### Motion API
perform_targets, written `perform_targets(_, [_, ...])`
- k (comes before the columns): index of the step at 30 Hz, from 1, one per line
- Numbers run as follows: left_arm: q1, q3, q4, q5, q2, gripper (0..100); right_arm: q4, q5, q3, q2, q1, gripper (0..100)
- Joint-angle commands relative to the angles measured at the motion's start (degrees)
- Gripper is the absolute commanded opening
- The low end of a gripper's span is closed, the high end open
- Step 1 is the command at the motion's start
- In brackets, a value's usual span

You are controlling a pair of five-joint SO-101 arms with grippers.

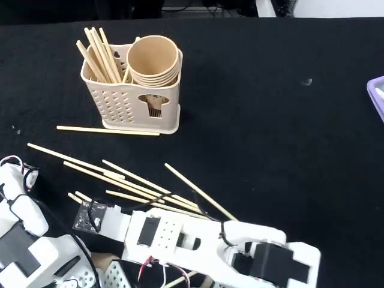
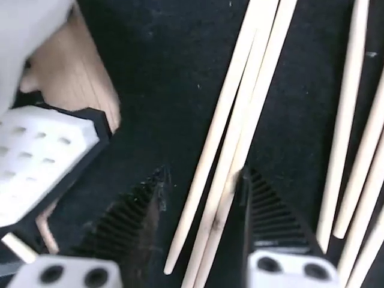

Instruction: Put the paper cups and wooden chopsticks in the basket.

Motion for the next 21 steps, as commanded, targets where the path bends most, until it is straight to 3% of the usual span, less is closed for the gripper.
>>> perform_targets(1, [0.7, -3.0, -0.1, 0.1, 0.3, 21, 2.1, -0.7, -5.5, 3.9, 3.7, 18.2])
perform_targets(3, [0.7, -3.0, -0.1, 0.1, 0.3, 21, 3.2, -0.6, -7.3, 6.1, 3.9, 14.4])
perform_targets(6, [0.7, -3.0, -0.1, 0.1, 0.3, 21, 3.2, -0.3, -7.6, 6.5, 2.7, 0.6])
perform_targets(21, [0.7, -3.0, -0.2, 0.1, 0.3, 21, 6.2, -0.2, -6.4, -0.9, 6.0, 1.1])
